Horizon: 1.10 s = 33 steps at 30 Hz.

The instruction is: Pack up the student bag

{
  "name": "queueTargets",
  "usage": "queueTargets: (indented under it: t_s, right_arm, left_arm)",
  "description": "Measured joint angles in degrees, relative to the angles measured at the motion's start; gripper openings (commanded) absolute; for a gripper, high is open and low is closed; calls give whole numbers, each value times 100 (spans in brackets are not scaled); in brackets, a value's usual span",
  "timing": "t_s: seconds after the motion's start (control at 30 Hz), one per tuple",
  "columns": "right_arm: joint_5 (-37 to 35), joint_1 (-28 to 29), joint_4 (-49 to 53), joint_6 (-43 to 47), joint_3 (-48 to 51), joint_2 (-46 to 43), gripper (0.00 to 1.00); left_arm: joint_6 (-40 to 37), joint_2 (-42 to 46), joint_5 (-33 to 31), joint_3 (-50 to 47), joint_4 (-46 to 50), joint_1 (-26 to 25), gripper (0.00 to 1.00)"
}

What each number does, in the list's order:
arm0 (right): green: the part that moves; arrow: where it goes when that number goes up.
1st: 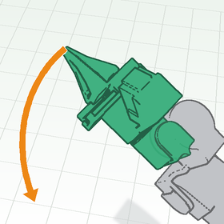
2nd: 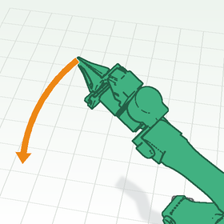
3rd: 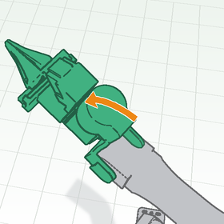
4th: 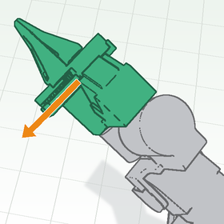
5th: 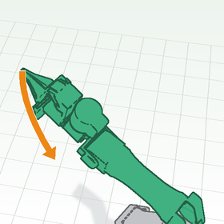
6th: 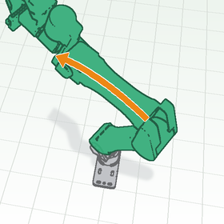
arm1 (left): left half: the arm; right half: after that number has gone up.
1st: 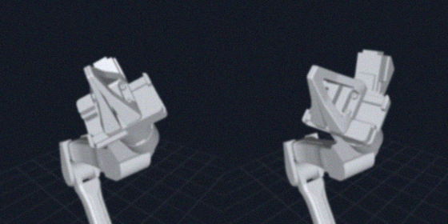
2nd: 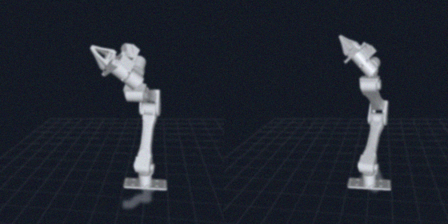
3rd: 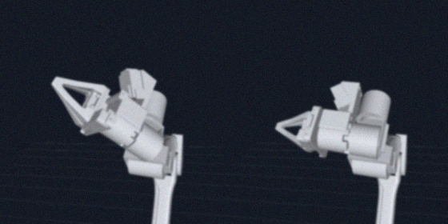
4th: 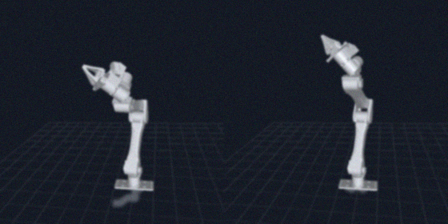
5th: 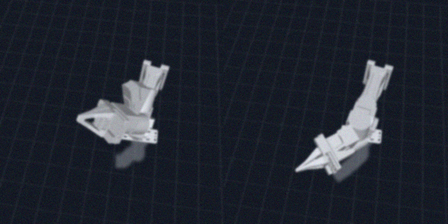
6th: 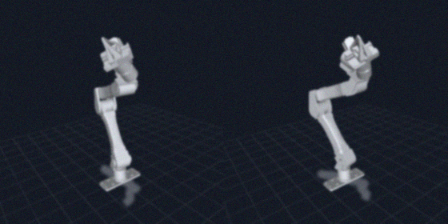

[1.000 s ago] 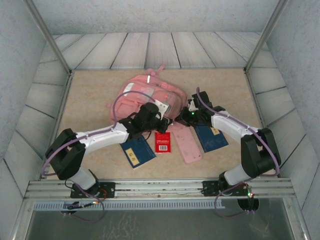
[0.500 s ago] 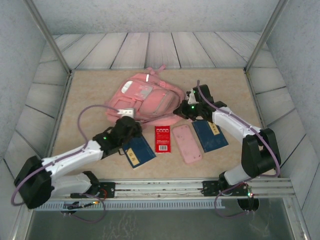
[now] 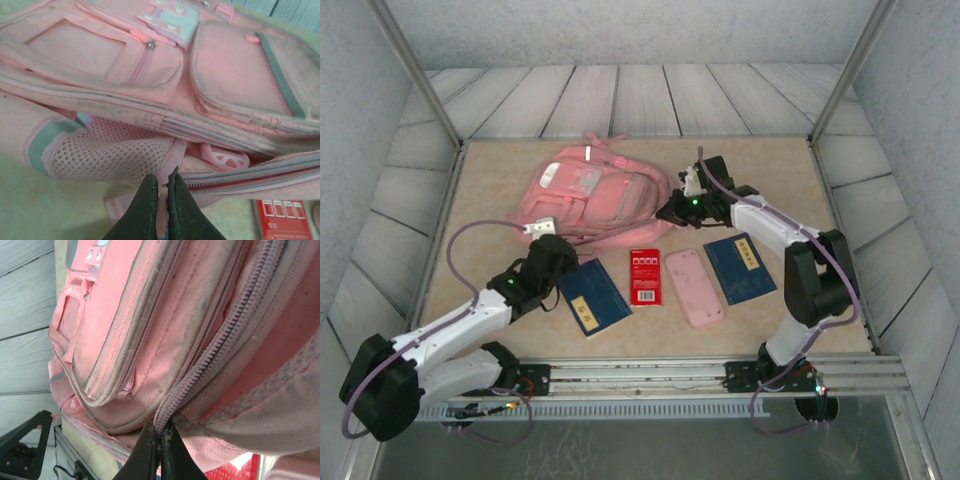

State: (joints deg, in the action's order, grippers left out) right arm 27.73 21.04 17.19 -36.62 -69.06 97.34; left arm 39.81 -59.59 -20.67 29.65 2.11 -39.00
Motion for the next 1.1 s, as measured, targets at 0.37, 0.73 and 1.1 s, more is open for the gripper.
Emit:
queueTargets:
  t_s: [0.37, 0.73, 1.1]
  right_arm:
    - [-391, -197, -48, 527, -684, 1110, 20]
    - [-339, -310, 986, 1644, -39, 50, 60]
    - [525, 841, 1213, 2107, 439, -525, 64]
  left_arm:
    - [-409, -1333, 605, 369, -498, 138, 11]
    - [-269, -485, 1296, 479, 852, 214, 63]
    - [933, 807, 2234, -354, 2166, 214, 57]
